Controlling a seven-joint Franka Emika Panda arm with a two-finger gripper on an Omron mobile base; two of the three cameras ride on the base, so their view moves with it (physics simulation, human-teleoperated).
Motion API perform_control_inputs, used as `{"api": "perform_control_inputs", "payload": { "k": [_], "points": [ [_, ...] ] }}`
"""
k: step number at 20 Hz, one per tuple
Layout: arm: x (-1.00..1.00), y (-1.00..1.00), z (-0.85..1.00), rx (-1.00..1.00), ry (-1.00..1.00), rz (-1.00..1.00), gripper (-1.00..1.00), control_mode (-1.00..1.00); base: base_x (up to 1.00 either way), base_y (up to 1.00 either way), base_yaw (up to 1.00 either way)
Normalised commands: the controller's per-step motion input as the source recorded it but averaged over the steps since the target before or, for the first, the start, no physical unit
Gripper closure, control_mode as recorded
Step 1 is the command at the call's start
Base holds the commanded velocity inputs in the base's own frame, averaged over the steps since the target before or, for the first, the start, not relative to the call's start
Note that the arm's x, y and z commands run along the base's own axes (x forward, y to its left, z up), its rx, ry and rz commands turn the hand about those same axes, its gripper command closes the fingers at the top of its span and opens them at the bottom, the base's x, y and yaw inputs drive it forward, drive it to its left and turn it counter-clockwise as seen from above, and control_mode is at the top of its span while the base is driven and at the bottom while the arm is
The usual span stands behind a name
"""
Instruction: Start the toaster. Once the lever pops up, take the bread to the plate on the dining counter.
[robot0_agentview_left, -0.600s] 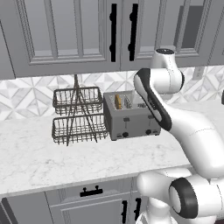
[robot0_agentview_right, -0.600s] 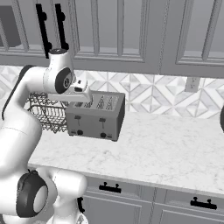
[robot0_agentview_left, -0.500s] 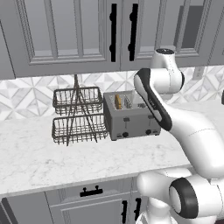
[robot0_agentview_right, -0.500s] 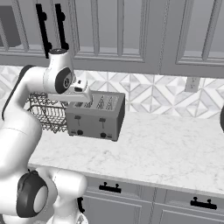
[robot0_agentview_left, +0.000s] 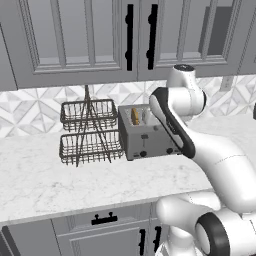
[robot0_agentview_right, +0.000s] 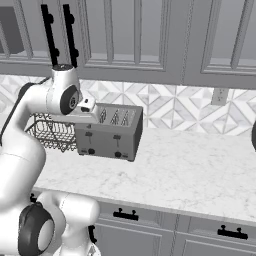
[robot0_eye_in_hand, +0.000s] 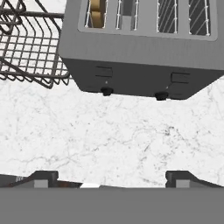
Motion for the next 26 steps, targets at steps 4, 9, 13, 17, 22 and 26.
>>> {"api": "perform_control_inputs", "payload": {
  "k": [4,9,13,17,22,26],
  "points": [
    [0.15,0.01,-0.30,0.06,-0.14,0.00,-1.00,-1.00,0.00,0.00,0.00],
    [0.06,0.02,-0.33,0.03,-0.13,-0.06,-1.00,-1.00,0.00,0.00,0.00],
    [0.02,0.00,-0.22,0.04,-0.12,-0.04,-1.00,-1.00,0.00,0.00,0.00],
    [0.34,0.00,-0.21,0.00,-0.09,0.00,-1.00,-1.00,0.00,0.00,0.00],
    [0.26,-0.09,-0.18,0.00,-0.03,0.00,-1.00,-1.00,0.00,0.00,0.00],
    [0.12,-0.18,-0.08,0.00,0.00,0.00,-1.00,-1.00,0.00,0.00,0.00]
  ]
}}
